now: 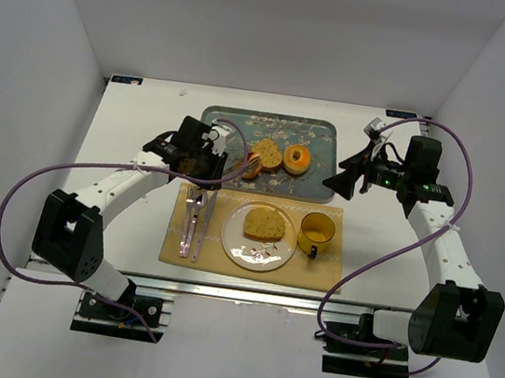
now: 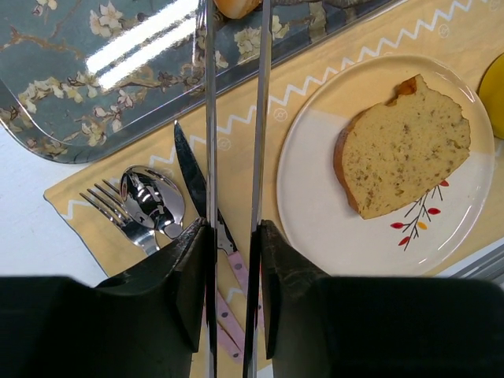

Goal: Place the bread

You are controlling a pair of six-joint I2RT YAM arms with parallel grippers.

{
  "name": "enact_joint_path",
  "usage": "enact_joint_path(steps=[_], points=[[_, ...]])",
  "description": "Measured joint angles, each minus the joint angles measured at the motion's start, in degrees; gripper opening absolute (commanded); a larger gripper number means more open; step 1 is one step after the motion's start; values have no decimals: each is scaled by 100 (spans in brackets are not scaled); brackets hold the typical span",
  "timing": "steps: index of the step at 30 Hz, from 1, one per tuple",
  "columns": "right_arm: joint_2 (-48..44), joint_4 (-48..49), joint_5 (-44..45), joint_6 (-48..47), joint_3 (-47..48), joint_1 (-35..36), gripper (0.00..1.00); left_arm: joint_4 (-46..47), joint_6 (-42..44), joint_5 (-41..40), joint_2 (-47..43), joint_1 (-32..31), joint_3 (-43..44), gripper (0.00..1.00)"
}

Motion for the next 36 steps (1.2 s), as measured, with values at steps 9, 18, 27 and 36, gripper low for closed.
enact_joint_path(steps=[9,18,27,36], points=[[0,0,-61,2,0,-22,89,0,-269,-37,-389,-2,0,3],[-7,4,-101,2,-7,-31,89,-387,-1191,140,-1840,-2,-157,2],[-9,31,-162,17,-96,-31,89,-1368,-1770,286,-2319,-4,-791,3],[-9,31,-186,33,-96,-33,89,-1580,-1902,614,-2385,-4,-1106,3]])
